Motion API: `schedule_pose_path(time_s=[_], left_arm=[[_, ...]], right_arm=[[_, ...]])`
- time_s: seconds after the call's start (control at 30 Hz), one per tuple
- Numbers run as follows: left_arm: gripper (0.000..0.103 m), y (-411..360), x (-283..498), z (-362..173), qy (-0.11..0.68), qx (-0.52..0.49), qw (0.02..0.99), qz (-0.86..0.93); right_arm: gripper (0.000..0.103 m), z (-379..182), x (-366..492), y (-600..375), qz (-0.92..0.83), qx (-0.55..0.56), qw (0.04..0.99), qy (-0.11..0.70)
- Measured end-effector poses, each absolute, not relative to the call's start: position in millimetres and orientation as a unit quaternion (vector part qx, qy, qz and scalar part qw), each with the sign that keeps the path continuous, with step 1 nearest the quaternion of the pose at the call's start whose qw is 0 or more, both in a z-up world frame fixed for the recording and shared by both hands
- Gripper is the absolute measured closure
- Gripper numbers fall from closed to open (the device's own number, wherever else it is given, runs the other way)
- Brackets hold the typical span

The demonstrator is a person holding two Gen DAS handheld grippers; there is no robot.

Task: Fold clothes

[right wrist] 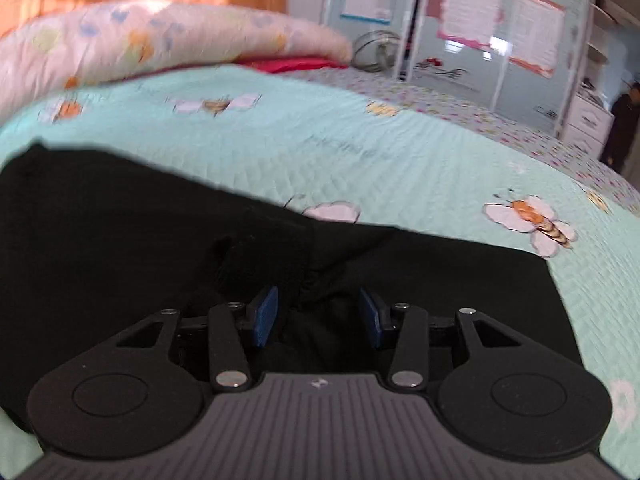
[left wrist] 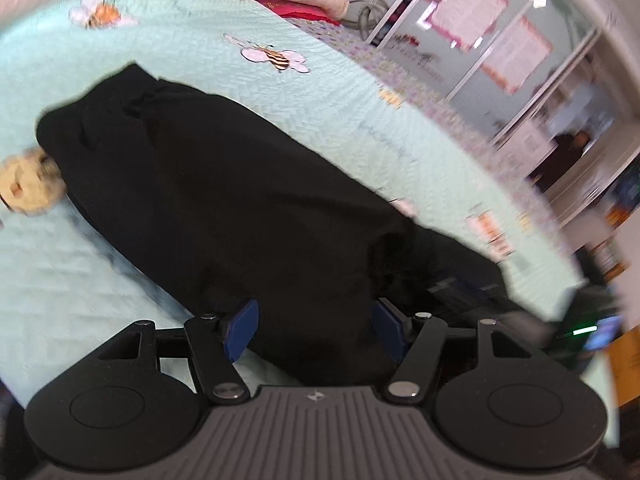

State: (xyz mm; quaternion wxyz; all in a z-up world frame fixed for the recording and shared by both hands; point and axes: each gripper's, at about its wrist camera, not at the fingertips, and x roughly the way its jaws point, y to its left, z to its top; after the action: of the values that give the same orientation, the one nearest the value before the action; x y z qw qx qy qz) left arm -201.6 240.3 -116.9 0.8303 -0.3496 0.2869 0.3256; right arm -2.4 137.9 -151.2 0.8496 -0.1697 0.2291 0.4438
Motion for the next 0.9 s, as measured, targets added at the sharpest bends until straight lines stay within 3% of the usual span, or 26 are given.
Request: schedule_pose_path(time_s=[0.1, 0.17, 0.23, 0.5, 0.7, 0.9], left_arm=[[0.036, 243.0, -191.6, -117.8, 0.310, -0.338, 0.819, 0.345], [0.036, 245.5, -187.3, -117.2, 0.318, -0.333, 0.816, 0.348], [0.036, 245.9, -186.2, -115.0, 0.324, -0.325, 0.818, 0.346], [0.033, 244.8, -182.7, -114.0, 0.333, -0.313, 0.820, 0.345], [0.033, 245.4, -180.8, -113.7, 0.337, -0.312, 0.819, 0.343], [0.033, 249.8, -178.7, -117.8, 0.343, -0.315, 0.814, 0.348]], right_arm=[[0.051, -140.7, -6.9, 135.1, 0.459, -0.150, 0.854, 0.194], [0.046, -147.2, -3.2, 150.3, 0.468, -0.178, 0.836, 0.224], [0.048, -158.1, 3.6, 168.1, 0.476, -0.208, 0.809, 0.275], [0.046, -134.1, 4.9, 159.9, 0.464, -0.148, 0.842, 0.232], [0.043, -156.7, 23.9, 183.8, 0.471, -0.175, 0.813, 0.294], [0.042, -132.6, 13.1, 166.9, 0.483, -0.132, 0.832, 0.239]])
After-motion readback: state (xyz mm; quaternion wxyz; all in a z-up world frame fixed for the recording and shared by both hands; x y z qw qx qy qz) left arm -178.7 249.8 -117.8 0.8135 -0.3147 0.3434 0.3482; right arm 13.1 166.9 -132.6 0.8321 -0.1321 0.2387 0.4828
